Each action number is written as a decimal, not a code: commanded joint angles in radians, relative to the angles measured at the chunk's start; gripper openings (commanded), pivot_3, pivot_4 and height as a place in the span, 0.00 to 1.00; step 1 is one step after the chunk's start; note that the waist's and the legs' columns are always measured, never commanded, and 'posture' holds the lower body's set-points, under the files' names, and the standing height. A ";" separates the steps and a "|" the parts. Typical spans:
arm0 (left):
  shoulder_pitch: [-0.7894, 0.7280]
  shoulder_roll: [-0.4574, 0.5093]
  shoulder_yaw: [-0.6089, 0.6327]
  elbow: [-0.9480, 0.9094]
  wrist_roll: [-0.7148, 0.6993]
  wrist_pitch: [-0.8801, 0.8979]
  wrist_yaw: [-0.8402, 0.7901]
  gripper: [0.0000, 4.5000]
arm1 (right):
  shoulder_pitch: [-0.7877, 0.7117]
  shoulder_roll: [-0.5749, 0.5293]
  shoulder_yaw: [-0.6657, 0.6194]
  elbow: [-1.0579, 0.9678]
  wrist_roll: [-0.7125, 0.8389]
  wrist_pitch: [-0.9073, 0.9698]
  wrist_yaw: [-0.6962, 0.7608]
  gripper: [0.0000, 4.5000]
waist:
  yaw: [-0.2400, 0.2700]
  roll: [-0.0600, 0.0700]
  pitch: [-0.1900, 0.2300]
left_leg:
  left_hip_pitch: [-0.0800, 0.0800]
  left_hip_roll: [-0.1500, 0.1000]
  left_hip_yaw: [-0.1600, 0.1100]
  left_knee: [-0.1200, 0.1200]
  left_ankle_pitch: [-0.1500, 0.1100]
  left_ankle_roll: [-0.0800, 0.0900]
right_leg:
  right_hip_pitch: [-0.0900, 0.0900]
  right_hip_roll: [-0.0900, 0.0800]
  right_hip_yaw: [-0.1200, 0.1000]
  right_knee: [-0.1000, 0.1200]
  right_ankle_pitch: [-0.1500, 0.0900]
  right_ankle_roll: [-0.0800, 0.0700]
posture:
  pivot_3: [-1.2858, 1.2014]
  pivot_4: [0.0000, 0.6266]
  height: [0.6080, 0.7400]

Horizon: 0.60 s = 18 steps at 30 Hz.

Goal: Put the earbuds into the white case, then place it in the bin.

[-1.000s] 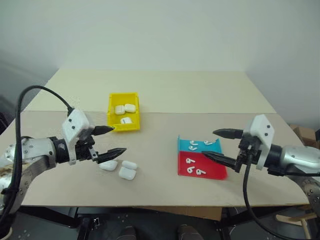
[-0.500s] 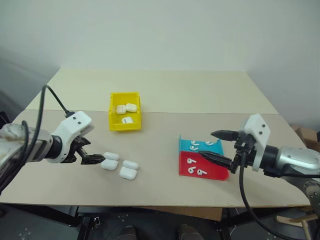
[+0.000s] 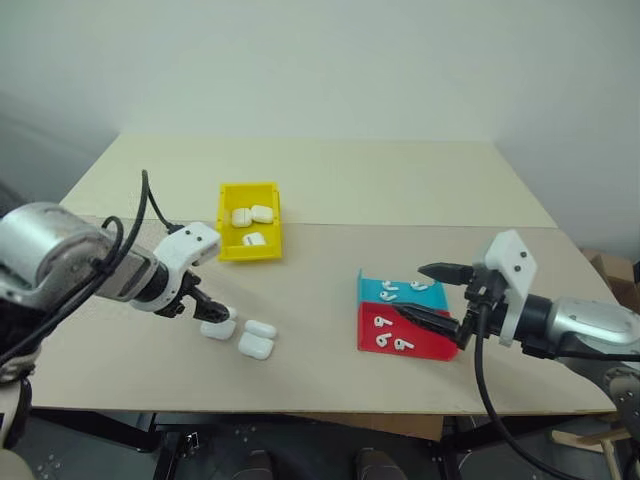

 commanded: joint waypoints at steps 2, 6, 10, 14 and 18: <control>-0.043 0.009 -0.079 0.079 -0.303 0.003 0.282 1.00 | 0.000 -0.032 -0.054 -0.009 0.030 0.005 0.015 0.99 | 0.001 0.000 0.000 | 0.000 0.000 0.000 0.000 0.000 0.000 | 0.000 0.000 0.000 0.000 0.001 -0.002 | 0.52 0.24 1.00; -0.047 -0.028 -0.129 0.178 -0.507 -0.009 0.538 1.00 | -0.008 -0.039 -0.052 0.000 0.032 -0.002 0.020 0.99 | 0.004 0.000 0.000 | 0.000 0.000 0.000 0.000 0.000 0.000 | 0.000 0.000 0.000 0.001 0.003 -0.005 | 0.52 0.24 1.00; -0.045 -0.032 -0.210 0.213 -0.736 -0.143 0.831 1.00 | -0.009 -0.030 -0.043 0.000 0.022 -0.014 0.024 0.99 | 0.007 0.000 0.000 | 0.000 -0.001 -0.001 0.001 0.000 0.000 | 0.001 -0.001 0.000 0.001 0.003 -0.005 | 0.52 0.24 1.00; -0.022 -0.095 -0.188 0.236 -0.754 -0.209 0.955 1.00 | -0.004 -0.025 -0.043 -0.006 0.020 -0.019 0.021 0.99 | 0.020 0.000 0.000 | 0.000 -0.001 -0.001 0.001 0.000 -0.001 | 0.001 -0.001 0.000 0.001 0.004 -0.006 | 0.52 0.24 1.00; -0.018 -0.157 -0.172 0.312 -0.754 -0.195 0.989 1.00 | -0.006 -0.021 -0.039 -0.011 0.016 -0.021 0.014 0.99 | 0.027 0.000 0.000 | 0.001 -0.002 -0.001 0.001 0.001 -0.001 | 0.001 -0.001 -0.001 0.000 0.004 -0.006 | 0.52 0.24 1.00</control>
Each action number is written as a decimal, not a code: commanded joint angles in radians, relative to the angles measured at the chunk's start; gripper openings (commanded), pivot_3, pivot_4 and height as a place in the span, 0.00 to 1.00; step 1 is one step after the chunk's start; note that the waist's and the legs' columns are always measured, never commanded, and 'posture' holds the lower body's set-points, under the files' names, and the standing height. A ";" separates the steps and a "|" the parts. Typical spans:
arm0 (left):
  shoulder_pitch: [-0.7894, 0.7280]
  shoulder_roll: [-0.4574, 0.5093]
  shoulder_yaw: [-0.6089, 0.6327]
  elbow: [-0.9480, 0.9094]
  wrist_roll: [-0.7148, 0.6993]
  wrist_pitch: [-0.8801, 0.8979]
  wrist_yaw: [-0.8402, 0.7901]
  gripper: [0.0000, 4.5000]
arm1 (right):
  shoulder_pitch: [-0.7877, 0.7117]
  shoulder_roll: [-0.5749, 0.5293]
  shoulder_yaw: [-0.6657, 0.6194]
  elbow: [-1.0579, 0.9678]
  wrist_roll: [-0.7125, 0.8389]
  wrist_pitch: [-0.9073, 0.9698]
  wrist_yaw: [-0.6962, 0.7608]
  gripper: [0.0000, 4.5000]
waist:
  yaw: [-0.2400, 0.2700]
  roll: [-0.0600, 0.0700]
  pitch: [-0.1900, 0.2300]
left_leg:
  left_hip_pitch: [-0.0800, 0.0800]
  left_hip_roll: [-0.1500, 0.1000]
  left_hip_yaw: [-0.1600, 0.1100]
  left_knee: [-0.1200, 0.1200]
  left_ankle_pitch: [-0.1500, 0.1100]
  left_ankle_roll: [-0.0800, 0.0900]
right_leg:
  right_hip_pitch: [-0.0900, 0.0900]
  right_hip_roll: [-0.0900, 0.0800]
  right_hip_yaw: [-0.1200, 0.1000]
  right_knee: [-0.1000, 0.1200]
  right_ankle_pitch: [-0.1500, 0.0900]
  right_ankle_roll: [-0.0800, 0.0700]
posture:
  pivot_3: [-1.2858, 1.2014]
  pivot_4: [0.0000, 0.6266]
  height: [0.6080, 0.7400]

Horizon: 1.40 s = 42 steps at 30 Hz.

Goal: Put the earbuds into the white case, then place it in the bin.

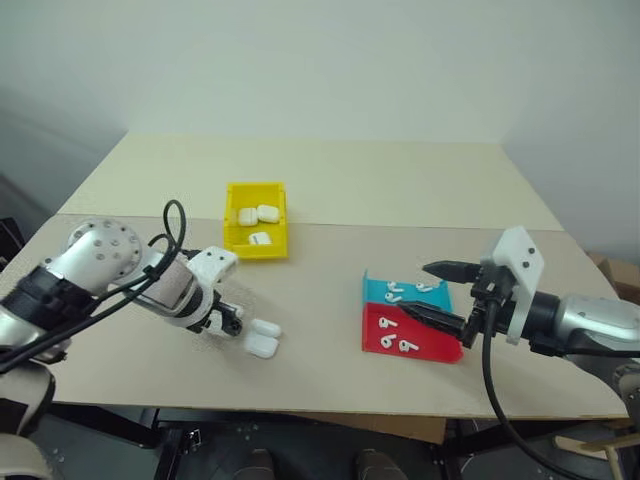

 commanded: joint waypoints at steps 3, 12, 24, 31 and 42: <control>0.012 -0.034 0.048 0.048 -0.010 0.008 0.051 1.00 | -0.010 0.001 -0.018 -0.021 -0.001 -0.022 -0.005 0.99 | 0.000 0.000 0.000 | 0.000 0.000 0.000 0.000 0.000 0.000 | 0.000 0.000 0.000 0.000 0.000 0.000 | 0.52 0.24 1.00; 0.058 -0.070 0.102 0.081 -0.010 -0.003 0.128 0.80 | -0.019 0.000 -0.014 -0.016 -0.011 -0.024 -0.005 1.00 | 0.000 0.000 0.000 | 0.002 0.000 0.000 0.000 0.001 -0.001 | 0.002 0.000 0.000 0.000 0.000 0.000 | 0.52 0.24 1.00; 0.172 0.209 0.431 -0.345 0.220 -0.020 -0.269 0.63 | -0.011 0.004 -0.031 0.006 -0.036 -0.035 -0.003 1.00 | -0.003 0.000 0.000 | -0.001 0.000 0.000 -0.001 0.001 -0.002 | -0.002 0.000 0.000 0.000 0.000 0.000 | 0.52 0.24 1.00; 0.488 0.074 0.816 -0.537 0.592 -0.458 -0.865 0.63 | -0.059 0.031 0.008 0.051 -0.069 -0.057 0.005 1.00 | 0.015 0.003 -0.001 | 0.002 0.000 0.002 -0.003 0.003 -0.005 | 0.001 -0.001 -0.001 -0.003 0.002 -0.002 | 0.52 0.24 1.00; 0.494 -0.258 0.759 -0.374 0.907 -0.903 -1.796 0.63 | -0.104 0.035 0.025 0.057 -0.102 -0.076 0.017 1.00 | 0.014 0.003 -0.001 | 0.000 0.000 0.002 -0.002 0.003 -0.002 | 0.001 0.000 -0.001 -0.004 0.003 -0.002 | 0.52 0.24 1.00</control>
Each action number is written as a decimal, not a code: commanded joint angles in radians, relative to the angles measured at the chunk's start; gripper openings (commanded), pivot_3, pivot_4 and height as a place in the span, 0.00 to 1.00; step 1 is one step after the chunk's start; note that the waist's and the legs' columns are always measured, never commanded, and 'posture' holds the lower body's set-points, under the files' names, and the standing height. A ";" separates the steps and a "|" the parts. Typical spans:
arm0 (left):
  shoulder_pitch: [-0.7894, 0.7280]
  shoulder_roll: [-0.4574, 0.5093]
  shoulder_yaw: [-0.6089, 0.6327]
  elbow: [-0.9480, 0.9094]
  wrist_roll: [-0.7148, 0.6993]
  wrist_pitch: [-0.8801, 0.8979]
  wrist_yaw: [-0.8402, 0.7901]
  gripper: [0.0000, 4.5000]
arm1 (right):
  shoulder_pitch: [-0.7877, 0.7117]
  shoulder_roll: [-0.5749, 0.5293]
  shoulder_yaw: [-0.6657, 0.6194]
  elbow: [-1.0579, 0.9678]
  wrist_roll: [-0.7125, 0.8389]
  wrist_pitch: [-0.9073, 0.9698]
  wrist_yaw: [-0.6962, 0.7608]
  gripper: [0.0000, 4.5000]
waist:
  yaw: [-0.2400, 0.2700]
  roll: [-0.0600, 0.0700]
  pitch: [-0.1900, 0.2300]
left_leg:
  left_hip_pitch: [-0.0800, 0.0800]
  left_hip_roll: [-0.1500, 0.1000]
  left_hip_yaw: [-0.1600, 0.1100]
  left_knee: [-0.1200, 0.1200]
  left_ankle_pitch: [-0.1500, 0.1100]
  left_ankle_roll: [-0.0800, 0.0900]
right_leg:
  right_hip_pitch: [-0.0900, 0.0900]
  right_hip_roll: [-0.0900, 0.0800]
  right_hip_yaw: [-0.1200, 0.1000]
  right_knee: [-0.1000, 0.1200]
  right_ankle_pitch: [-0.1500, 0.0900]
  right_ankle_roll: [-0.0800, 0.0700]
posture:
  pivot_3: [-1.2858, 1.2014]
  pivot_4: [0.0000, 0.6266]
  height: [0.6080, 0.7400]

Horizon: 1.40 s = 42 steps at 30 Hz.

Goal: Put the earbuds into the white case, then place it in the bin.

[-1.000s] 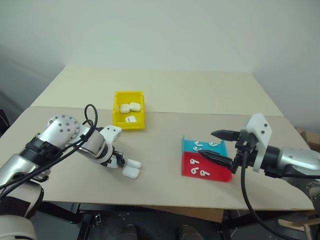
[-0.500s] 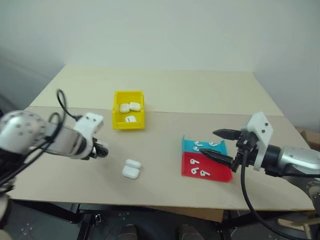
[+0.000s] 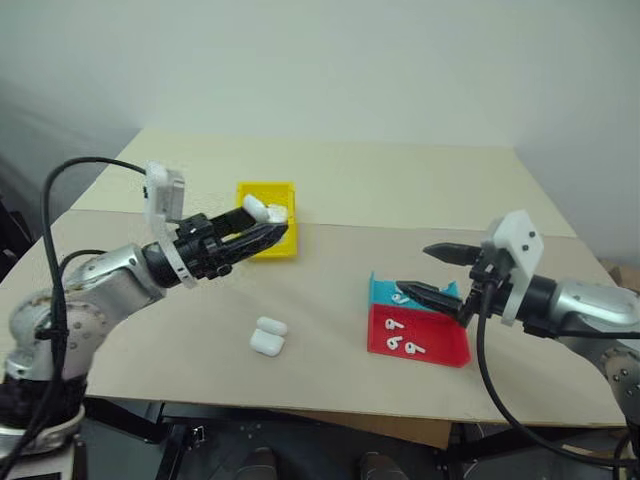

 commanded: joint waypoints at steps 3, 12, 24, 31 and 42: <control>-0.079 -0.053 -0.068 0.118 0.139 -0.166 -0.438 0.63 | -0.002 -0.020 -0.013 -0.027 -0.016 -0.027 0.023 1.00 | -0.005 0.000 0.000 | 0.000 0.000 0.000 0.000 0.000 0.000 | 0.000 0.000 0.000 0.000 0.000 0.000 | 0.52 0.24 1.00; -0.146 -0.180 -0.084 0.185 0.200 -0.232 -0.642 0.63 | 0.035 -0.183 0.115 -0.050 -0.143 -0.011 0.127 1.00 | -0.016 0.000 0.000 | 0.000 0.000 -0.001 0.001 0.000 0.002 | 0.001 0.000 0.000 0.000 0.000 0.001 | 0.52 0.24 1.00; -0.090 -0.201 -0.084 0.131 0.230 -0.224 -0.702 0.63 | -0.088 -0.301 0.411 -0.018 -0.362 0.020 0.199 0.65 | -0.024 0.000 0.000 | 0.000 0.001 -0.001 0.001 0.000 0.002 | 0.000 0.001 0.000 0.001 0.000 0.002 | 0.52 0.24 1.00; -0.073 -0.215 -0.088 0.114 0.243 -0.229 -0.707 0.63 | -0.183 -0.272 0.568 0.061 -0.486 0.020 0.267 0.65 | -0.023 0.000 0.000 | 0.000 0.001 -0.001 0.002 0.000 0.002 | 0.000 0.001 0.000 0.001 -0.001 0.002 | 0.52 0.24 1.00; -0.048 -0.218 -0.074 0.093 0.257 -0.238 -0.695 0.63 | -0.237 -0.183 0.678 0.161 -0.604 0.011 0.342 0.65 | -0.022 0.000 0.000 | 0.000 0.001 -0.001 0.002 0.000 0.002 | 0.000 0.001 0.000 0.001 0.000 0.002 | 0.52 0.24 1.00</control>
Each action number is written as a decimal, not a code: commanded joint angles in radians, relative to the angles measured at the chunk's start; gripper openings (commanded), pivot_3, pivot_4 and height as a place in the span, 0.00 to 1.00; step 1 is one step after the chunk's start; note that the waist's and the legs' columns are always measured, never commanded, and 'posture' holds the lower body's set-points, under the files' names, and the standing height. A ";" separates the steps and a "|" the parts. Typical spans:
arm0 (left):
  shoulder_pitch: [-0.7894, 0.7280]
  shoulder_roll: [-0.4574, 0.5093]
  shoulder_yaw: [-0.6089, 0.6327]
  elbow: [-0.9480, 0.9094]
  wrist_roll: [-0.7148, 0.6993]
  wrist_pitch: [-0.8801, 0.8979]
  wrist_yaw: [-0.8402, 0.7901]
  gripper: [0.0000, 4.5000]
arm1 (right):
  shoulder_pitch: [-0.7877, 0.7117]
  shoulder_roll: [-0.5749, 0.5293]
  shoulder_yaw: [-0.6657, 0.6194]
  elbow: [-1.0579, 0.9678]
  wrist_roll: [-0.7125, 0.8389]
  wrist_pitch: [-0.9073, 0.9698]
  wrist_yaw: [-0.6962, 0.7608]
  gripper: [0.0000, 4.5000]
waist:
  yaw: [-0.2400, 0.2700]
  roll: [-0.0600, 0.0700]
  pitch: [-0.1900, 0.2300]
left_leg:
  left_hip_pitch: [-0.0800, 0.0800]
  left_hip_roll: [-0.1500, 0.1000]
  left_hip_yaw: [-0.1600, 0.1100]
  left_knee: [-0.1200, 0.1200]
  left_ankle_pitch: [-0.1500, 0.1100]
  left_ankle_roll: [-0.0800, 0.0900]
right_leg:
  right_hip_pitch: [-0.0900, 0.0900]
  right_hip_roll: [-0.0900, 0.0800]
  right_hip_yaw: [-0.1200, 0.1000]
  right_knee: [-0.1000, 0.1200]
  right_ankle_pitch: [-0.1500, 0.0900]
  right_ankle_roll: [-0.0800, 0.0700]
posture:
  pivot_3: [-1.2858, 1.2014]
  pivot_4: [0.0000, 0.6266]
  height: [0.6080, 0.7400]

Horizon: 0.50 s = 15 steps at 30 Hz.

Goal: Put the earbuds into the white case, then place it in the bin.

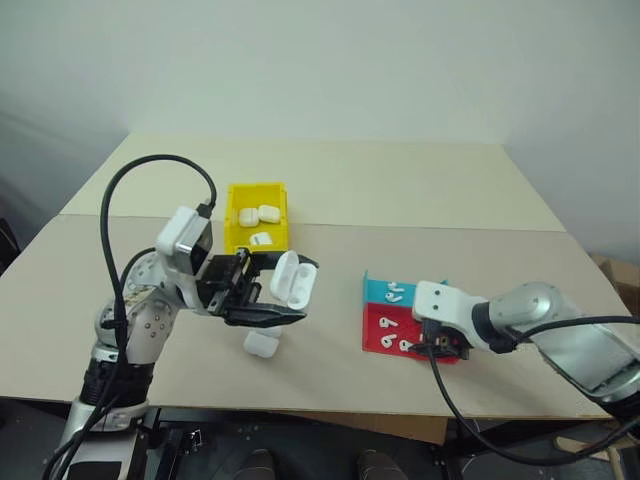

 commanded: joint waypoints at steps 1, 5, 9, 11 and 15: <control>0.008 0.002 0.023 -0.044 -0.008 -0.011 0.006 0.63 | -0.021 0.016 0.010 0.006 -0.034 -0.018 0.023 0.65 | 0.000 0.000 0.000 | 0.000 0.000 0.000 0.000 0.000 0.000 | 0.000 0.000 0.000 0.000 0.000 0.000 | 0.52 0.24 1.00; 0.018 0.004 0.029 -0.054 -0.010 -0.008 0.014 0.63 | -0.017 0.032 0.018 0.011 -0.050 -0.020 0.041 0.65 | 0.001 0.000 0.000 | 0.000 0.000 0.000 0.000 0.000 0.000 | 0.000 0.000 0.000 0.000 0.000 0.000 | 0.52 0.24 1.00; 0.022 0.005 0.031 -0.058 -0.009 -0.008 0.021 0.63 | -0.018 0.049 0.020 0.028 -0.071 -0.016 0.046 0.61 | 0.001 0.000 0.000 | 0.000 0.000 0.000 0.000 0.000 0.000 | 0.000 0.000 0.000 0.000 0.000 0.000 | 0.52 0.24 1.00; 0.024 0.006 0.031 -0.061 -0.009 -0.007 0.023 0.63 | -0.014 0.053 0.018 0.028 -0.075 -0.014 0.047 0.52 | 0.001 0.000 0.000 | 0.000 0.000 0.000 0.000 0.000 0.000 | 0.000 0.000 0.000 0.000 0.000 0.000 | 0.52 0.24 1.00; 0.026 0.007 0.031 -0.066 -0.010 -0.005 0.027 0.63 | -0.006 0.054 0.010 0.017 -0.077 -0.008 0.053 0.20 | 0.000 0.000 0.000 | 0.000 0.000 0.000 0.000 0.000 0.000 | 0.000 0.000 0.000 0.000 0.000 0.000 | 0.52 0.24 1.00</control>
